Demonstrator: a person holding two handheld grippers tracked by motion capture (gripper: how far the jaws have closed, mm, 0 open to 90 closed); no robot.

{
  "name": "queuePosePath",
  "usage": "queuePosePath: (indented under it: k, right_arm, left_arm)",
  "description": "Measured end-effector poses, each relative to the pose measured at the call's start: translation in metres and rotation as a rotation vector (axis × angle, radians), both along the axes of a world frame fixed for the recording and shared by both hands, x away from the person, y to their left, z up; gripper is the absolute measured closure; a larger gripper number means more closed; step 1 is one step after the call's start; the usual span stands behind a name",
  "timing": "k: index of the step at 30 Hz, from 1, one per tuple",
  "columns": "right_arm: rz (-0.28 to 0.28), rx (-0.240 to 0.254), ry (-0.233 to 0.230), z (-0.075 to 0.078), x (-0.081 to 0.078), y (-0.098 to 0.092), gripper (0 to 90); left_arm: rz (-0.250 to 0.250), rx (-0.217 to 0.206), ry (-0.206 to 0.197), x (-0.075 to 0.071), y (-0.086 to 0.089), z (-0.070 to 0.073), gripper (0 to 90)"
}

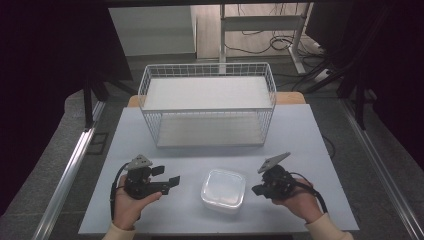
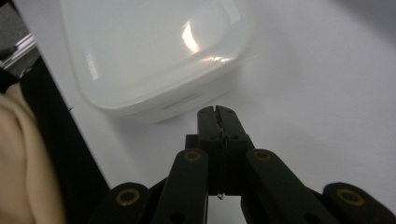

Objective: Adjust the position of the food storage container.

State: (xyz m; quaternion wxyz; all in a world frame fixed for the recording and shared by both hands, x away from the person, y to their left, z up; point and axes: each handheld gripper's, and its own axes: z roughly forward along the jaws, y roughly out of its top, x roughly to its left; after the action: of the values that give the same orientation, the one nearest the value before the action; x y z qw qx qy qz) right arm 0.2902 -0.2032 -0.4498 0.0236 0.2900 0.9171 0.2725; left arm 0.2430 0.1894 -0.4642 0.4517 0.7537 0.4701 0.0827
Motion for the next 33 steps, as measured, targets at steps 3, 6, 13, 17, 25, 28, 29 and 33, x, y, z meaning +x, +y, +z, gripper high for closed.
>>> queuePosePath:
  k: [3, 6, 13, 17, 25, 28, 29, 33]
  right_arm:
    - [-0.018, 0.007, -0.027, 0.005, 0.013, 0.002, 89.5]
    - [-0.01, 0.009, -0.052, 0.001, 0.028, 0.015, 89.4]
    - [0.019, -0.062, -0.037, -0.018, 0.056, 0.042, 89.4]
    - [0.035, -0.075, -0.047, -0.018, 0.05, 0.044, 89.5]
    - [0.077, -0.069, -0.043, -0.018, 0.02, 0.039, 89.6]
    - [0.078, -0.042, -0.032, -0.02, 0.0, 0.036, 89.5]
    - [0.082, -0.033, -0.033, -0.021, -0.004, 0.036, 89.5]
    - [0.1, -0.024, -0.036, -0.022, -0.019, 0.037, 89.5]
  left_arm:
    - [-0.003, -0.005, 0.008, 0.0, -0.002, 0.0, 25.0]
    - [-0.005, 0.002, 0.007, 0.0, -0.003, -0.001, 25.0]
    - [0.002, 0.003, 0.008, 0.001, 0.001, -0.002, 25.0]
    - [0.003, 0.004, 0.013, 0.002, 0.001, -0.004, 25.0]
    - [0.0, 0.01, 0.013, 0.001, -0.002, -0.004, 25.0]
    - [0.003, 0.011, 0.018, 0.002, -0.001, -0.005, 25.0]
    - [0.003, 0.011, 0.018, 0.002, -0.001, -0.005, 25.0]
    - [0.002, 0.012, 0.018, 0.002, -0.002, -0.005, 25.0]
